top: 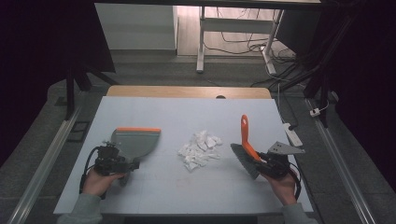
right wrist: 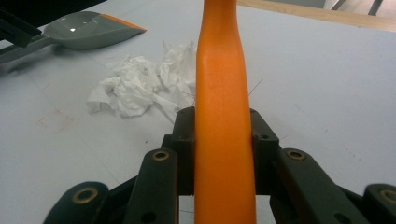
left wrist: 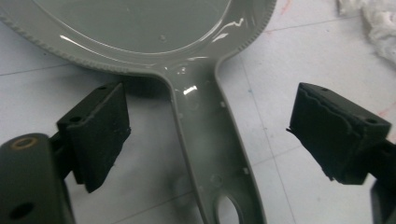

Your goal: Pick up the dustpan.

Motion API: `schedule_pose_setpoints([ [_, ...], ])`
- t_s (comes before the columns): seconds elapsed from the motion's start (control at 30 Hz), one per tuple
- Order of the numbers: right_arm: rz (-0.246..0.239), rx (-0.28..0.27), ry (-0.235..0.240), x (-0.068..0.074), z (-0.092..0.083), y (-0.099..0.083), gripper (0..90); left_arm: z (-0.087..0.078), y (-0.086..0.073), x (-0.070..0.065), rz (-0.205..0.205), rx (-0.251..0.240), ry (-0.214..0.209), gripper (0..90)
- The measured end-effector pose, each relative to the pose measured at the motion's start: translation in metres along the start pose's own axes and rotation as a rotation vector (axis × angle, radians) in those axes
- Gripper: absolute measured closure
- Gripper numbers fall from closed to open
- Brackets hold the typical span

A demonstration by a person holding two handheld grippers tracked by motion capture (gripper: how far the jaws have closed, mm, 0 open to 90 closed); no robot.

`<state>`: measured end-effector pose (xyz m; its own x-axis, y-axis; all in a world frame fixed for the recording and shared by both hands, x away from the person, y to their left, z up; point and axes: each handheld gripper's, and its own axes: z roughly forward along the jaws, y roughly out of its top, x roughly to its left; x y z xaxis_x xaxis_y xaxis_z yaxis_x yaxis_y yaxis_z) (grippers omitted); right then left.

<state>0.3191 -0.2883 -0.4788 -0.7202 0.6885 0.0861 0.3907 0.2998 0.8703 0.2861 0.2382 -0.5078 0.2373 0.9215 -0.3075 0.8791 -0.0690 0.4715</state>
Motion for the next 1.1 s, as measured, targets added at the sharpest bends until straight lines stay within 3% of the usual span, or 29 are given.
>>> schedule_pose_setpoints([
  [0.5, 0.02, -0.015, 0.009, 0.0, -0.001, 0.002, 70.1, 0.015, 0.0, -0.004, 0.012, -0.002, 0.022, 33.7],
  [0.7, 0.015, -0.007, 0.01, 0.002, 0.0, 0.002, 70.1, 0.019, 0.0, -0.003, 0.002, -0.006, 0.023, 38.8],
  [0.87, 0.014, -0.005, 0.011, 0.002, 0.0, 0.002, 70.1, 0.021, 0.0, -0.001, -0.016, -0.01, 0.026, 46.8],
  [0.93, 0.012, -0.005, 0.009, 0.002, 0.0, 0.002, 70.1, 0.021, 0.0, 0.0, -0.028, -0.014, 0.034, 54.5],
  [1.1, 0.01, -0.001, 0.005, 0.002, 0.0, 0.002, 70.1, 0.02, -0.001, 0.0, -0.038, -0.024, 0.046, 58.0],
])
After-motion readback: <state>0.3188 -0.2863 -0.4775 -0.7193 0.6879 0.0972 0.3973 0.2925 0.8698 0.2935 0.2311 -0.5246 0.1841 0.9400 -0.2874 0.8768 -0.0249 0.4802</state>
